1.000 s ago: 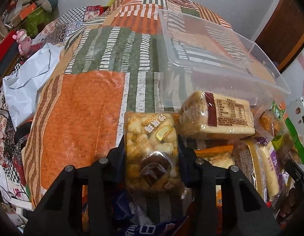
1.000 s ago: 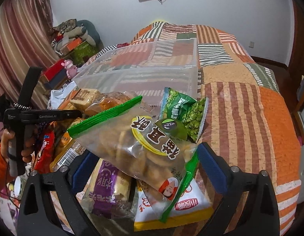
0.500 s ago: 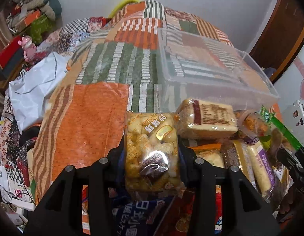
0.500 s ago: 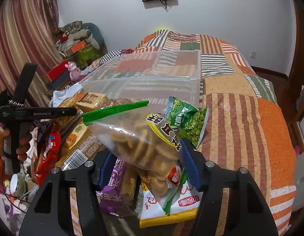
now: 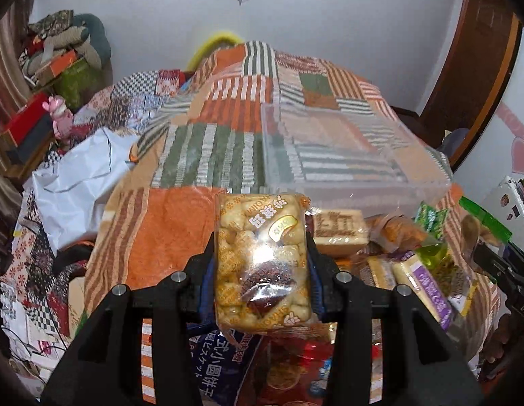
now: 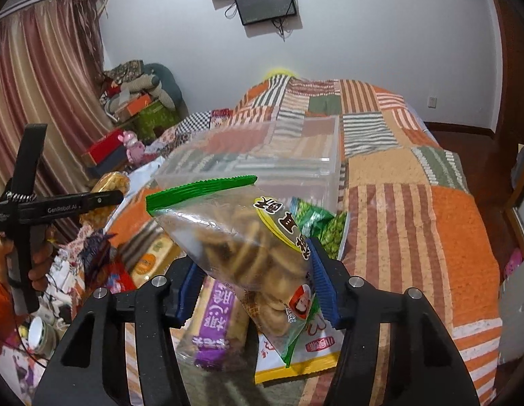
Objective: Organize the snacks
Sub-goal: 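Lift both held bags and carry them over the clear plastic box, then open the left tool over the box while the right tool releases the biscuit bag inside, then move both open tools back down to the snack pile, then grasp the red snack bag with the left tool while the right tool grasps the purple-label bag, then carry both bags over the box and open the left tool to drop the red bag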
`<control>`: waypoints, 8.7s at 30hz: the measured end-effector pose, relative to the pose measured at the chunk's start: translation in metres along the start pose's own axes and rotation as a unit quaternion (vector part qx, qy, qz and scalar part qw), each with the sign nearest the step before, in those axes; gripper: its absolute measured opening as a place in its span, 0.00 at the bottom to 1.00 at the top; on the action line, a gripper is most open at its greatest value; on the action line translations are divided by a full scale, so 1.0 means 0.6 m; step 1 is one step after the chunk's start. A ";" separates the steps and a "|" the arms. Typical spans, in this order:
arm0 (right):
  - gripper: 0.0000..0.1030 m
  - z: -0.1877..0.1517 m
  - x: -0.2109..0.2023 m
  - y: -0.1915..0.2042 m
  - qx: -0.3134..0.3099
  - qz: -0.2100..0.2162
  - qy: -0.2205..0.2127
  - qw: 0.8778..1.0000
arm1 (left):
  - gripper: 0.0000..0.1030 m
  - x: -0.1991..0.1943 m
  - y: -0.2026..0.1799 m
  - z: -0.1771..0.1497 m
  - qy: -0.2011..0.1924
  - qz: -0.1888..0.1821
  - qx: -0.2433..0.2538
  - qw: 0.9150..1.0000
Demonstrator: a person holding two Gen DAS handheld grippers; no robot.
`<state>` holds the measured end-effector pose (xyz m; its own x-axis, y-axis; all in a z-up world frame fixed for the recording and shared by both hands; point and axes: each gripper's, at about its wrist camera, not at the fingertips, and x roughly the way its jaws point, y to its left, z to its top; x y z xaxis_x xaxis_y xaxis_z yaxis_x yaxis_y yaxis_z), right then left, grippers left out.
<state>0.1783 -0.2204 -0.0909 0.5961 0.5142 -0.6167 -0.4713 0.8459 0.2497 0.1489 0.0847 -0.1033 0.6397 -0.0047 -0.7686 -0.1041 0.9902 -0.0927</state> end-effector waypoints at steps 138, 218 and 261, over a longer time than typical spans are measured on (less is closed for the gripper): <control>0.80 -0.054 0.012 0.098 -0.085 -0.044 0.046 0.994 | 0.69 -0.073 -0.053 -0.162 0.033 -0.024 0.089 0.995; 0.41 -0.062 0.048 0.049 -0.026 0.037 0.098 0.994 | 0.60 -0.036 -0.081 -0.126 0.014 -0.063 0.037 0.997; 0.41 0.124 0.086 -0.008 -0.013 -0.014 0.005 1.000 | 0.60 0.045 -0.130 0.087 -0.044 -0.077 0.078 0.993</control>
<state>0.2596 -0.1874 -0.0686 0.6029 0.4884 -0.6309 -0.4706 0.8562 0.2131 0.2143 0.0144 -0.0839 0.7032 -0.1515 -0.6947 0.1145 0.9884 -0.0997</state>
